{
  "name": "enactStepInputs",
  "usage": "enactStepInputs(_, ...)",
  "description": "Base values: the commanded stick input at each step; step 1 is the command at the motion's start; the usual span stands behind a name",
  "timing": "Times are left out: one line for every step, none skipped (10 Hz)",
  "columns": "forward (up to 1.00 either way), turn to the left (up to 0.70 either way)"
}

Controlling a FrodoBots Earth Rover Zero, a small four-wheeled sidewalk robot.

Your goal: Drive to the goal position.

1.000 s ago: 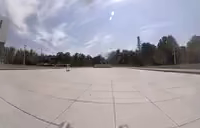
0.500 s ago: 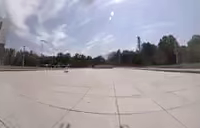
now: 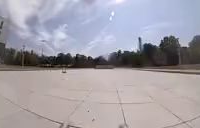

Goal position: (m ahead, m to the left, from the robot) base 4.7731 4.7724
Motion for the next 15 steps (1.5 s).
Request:
enactStepInputs(0.70,0.00)
enactStepInputs(0.70,0.00)
enactStepInputs(0.70,0.00)
enactStepInputs(0.70,0.00)
enactStepInputs(0.70,0.00)
enactStepInputs(0.70,0.00)
enactStepInputs(0.70,0.00)
enactStepInputs(0.70,0.00)
enactStepInputs(0.70,0.00)
enactStepInputs(0.70,0.00)
enactStepInputs(0.70,0.00)
enactStepInputs(0.70,0.00)
enactStepInputs(0.70,-0.35)
enactStepInputs(0.70,-0.35)
enactStepInputs(0.70,-0.35)
